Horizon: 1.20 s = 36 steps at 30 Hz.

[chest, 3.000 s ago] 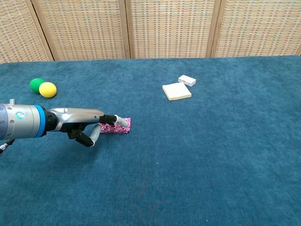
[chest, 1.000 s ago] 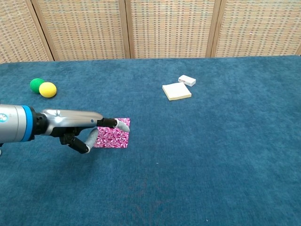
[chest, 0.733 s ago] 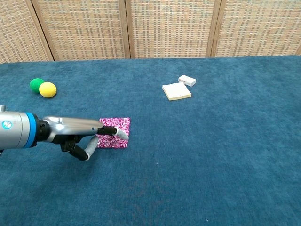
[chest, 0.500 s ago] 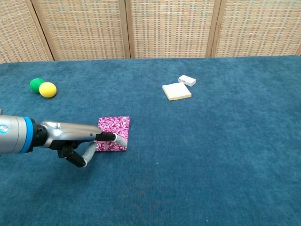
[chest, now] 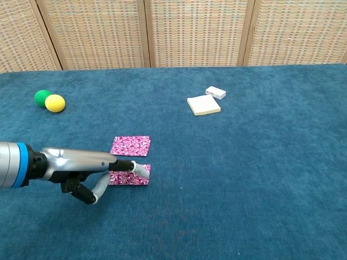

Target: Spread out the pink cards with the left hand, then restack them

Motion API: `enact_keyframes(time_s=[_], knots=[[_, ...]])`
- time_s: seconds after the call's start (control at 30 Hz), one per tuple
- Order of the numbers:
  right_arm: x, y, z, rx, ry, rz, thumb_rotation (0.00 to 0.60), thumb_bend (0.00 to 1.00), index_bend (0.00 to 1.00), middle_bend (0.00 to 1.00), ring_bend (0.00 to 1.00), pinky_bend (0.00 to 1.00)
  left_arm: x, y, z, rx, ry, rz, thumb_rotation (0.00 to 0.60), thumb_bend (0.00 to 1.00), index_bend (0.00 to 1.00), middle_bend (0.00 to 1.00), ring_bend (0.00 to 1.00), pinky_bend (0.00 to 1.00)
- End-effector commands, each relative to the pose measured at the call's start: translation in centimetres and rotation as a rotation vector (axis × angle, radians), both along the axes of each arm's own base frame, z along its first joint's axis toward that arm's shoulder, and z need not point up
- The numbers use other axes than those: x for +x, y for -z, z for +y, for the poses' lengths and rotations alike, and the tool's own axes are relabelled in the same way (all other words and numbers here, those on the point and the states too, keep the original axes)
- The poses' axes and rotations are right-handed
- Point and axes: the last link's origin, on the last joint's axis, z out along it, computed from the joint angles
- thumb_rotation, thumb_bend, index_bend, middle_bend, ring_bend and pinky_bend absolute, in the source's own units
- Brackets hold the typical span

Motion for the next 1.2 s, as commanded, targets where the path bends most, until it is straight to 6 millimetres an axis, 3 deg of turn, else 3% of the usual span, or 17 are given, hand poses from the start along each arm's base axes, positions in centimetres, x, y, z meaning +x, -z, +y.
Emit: enact_keyframes(time_s=[0.03, 0.2, 0.47, 1.2], knots=[[0.0, 0.0, 0.0, 0.0, 0.0, 0.0, 0.6, 0.0, 0.0, 0.0, 0.0, 0.0, 0.5, -0.7, 0.7, 0.064, -0.005, -0.062, 0.6, 1.0, 0.07, 0.0, 0.0, 0.0], [0.0, 0.0, 0.0, 0.003, 0.0, 0.002, 0.6, 0.0, 0.0, 0.0, 0.0, 0.0, 0.9, -1.0, 2.5, 0.114, -0.013, -0.091, 0.6, 1.0, 0.07, 0.0, 0.0, 0.0], [0.0, 0.0, 0.0, 0.005, 0.005, -0.003, 0.6, 0.0, 0.0, 0.0, 0.0, 0.0, 1.9, 0.4, 4.1, 0.121, -0.034, -0.09, 0.6, 1.0, 0.07, 0.0, 0.0, 0.0], [0.0, 0.0, -0.1, 0.006, 0.006, -0.005, 0.6, 0.0, 0.0, 0.0, 0.0, 0.0, 0.1, 1.8, 4.2, 0.11, -0.085, -0.002, 0.6, 1.0, 0.07, 0.0, 0.0, 0.0]])
